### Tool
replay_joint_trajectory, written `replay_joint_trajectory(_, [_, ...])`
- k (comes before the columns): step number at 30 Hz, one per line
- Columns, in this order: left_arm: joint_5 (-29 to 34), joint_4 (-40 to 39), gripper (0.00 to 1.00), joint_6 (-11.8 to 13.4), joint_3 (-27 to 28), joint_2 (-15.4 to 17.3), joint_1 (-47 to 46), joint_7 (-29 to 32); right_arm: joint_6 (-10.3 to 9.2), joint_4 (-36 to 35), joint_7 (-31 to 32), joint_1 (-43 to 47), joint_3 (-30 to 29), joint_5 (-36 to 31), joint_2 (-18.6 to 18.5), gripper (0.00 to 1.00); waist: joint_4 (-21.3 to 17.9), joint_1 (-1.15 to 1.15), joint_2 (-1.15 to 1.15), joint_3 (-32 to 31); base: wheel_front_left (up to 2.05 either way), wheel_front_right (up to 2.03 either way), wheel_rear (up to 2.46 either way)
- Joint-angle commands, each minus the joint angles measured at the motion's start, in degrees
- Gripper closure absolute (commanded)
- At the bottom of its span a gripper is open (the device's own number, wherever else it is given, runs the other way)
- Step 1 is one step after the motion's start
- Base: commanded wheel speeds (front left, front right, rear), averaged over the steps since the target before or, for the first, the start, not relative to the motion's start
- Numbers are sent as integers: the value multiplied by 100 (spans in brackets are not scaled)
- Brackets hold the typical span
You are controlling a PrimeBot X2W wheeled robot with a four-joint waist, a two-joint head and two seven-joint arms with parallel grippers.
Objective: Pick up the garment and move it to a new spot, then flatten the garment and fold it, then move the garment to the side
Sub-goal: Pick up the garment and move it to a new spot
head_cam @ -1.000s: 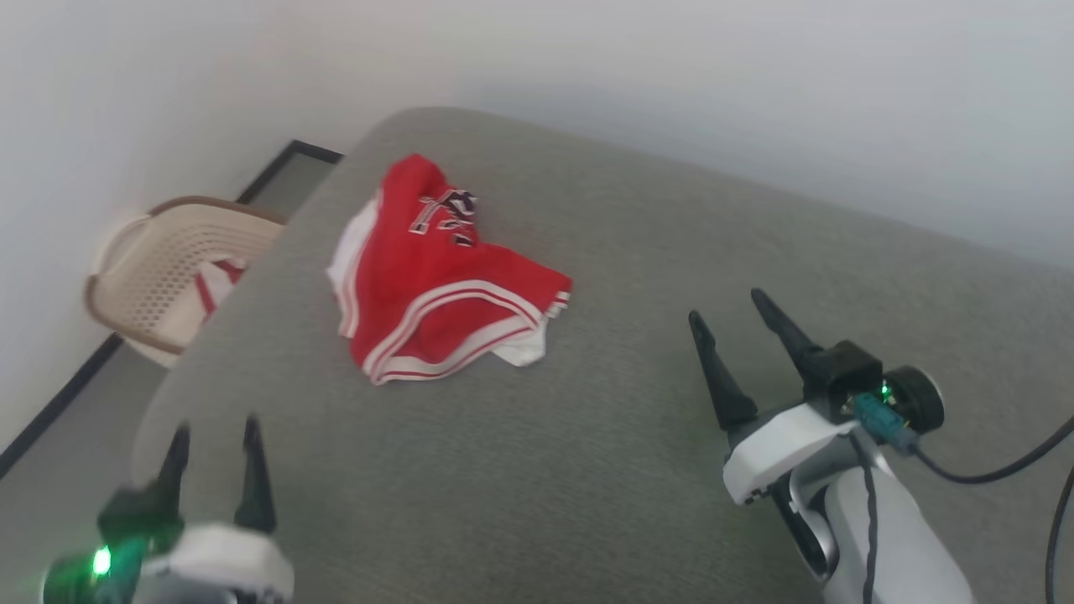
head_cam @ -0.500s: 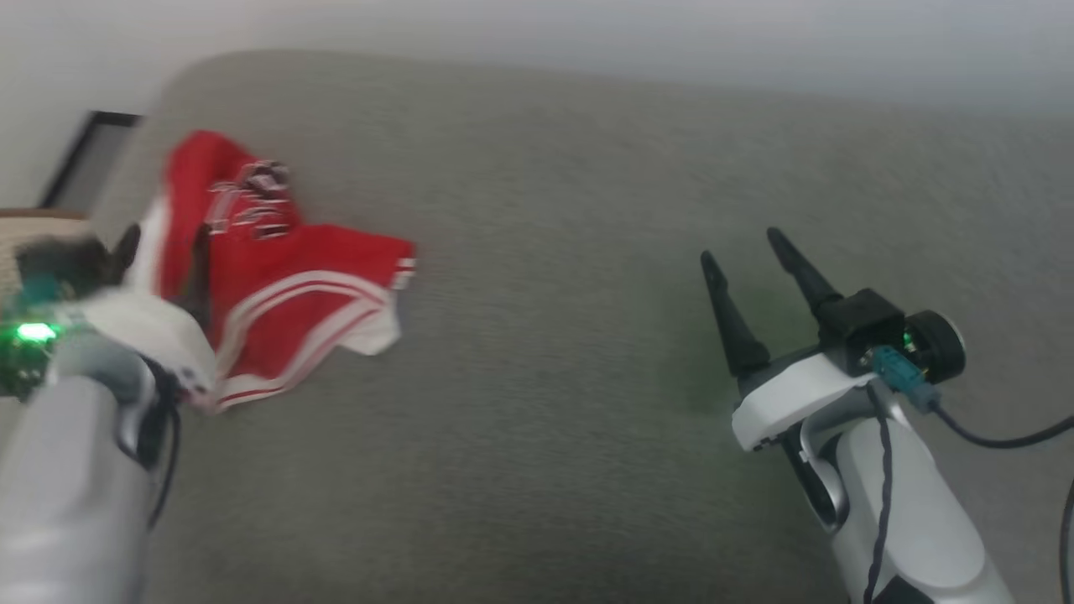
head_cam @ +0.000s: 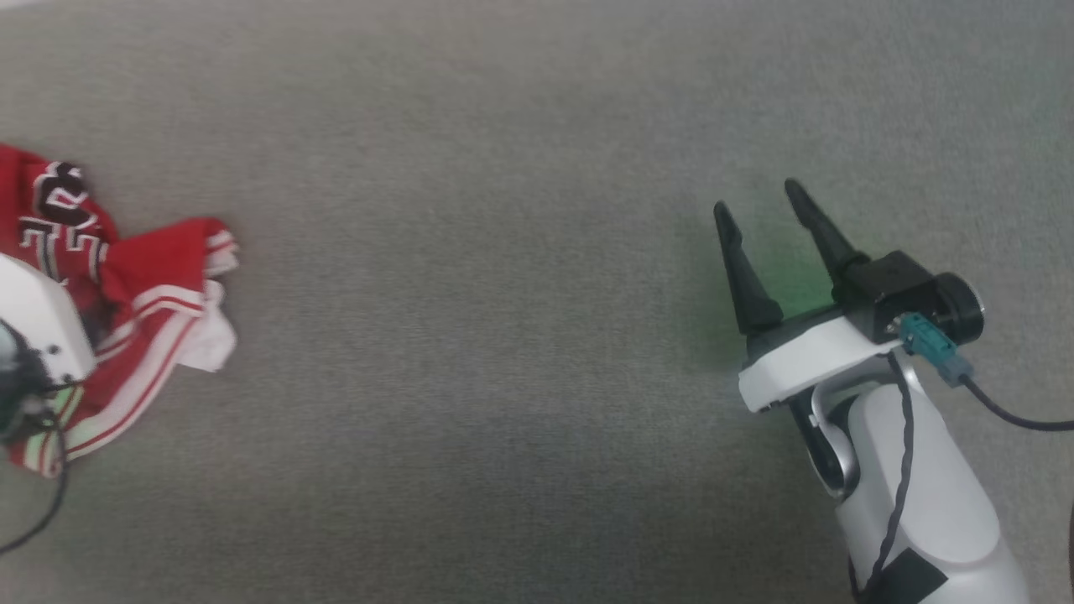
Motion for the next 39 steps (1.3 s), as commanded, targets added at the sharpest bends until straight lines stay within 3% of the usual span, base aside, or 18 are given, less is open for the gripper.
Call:
replay_joint_trajectory(1, [-123, 220, 0, -6, -185, -233, 199, 286, 0, -55, -15, -89, 15, 38, 19, 0, -204, 0, 0, 237, 0, 0, 0])
replay_joint_trajectory(6, [-604, 234, 0, -7, -494, -270, 304, 642, 0, -120, -15, -171, 35, 51, 19, 0, -328, 0, 0, 400, 0, 0, 0])
replay_joint_trajectory(9, [-788, 255, 96, -8, -588, -266, 341, 501, 0, -157, -15, -147, -4, 37, 20, 0, -322, 0, 0, 343, 0, 0, 0])
replay_joint_trajectory(11, [-819, 248, 100, -9, -604, -242, 324, 414, 0, -166, -15, -126, -19, 28, 21, 0, -305, 0, 0, 307, 0, 0, 0])
replay_joint_trajectory(18, [-946, 75, 100, -15, -604, 70, -3, -480, 0, -119, -15, 44, -122, 104, 18, 0, -150, 0, 0, -199, 0, 0, 0])
replay_joint_trajectory(24, [-1345, -560, 100, -10, -622, 20, -337, -781, 0, -90, -14, 240, -139, 254, 15, 0, -167, 0, 0, -575, 0, 0, 0])
replay_joint_trajectory(31, [-1815, -2107, 100, -8, -873, -180, -301, -385, 0, -194, -13, 459, -268, 561, 15, 0, -465, 0, 0, -675, 0, 0, 0])
replay_joint_trajectory(39, [-1565, -3685, 100, 17, -1624, -476, -513, 341, 0, -343, -12, 534, -318, 1005, 17, 0, -1169, 0, 0, -395, 0, 0, 0])
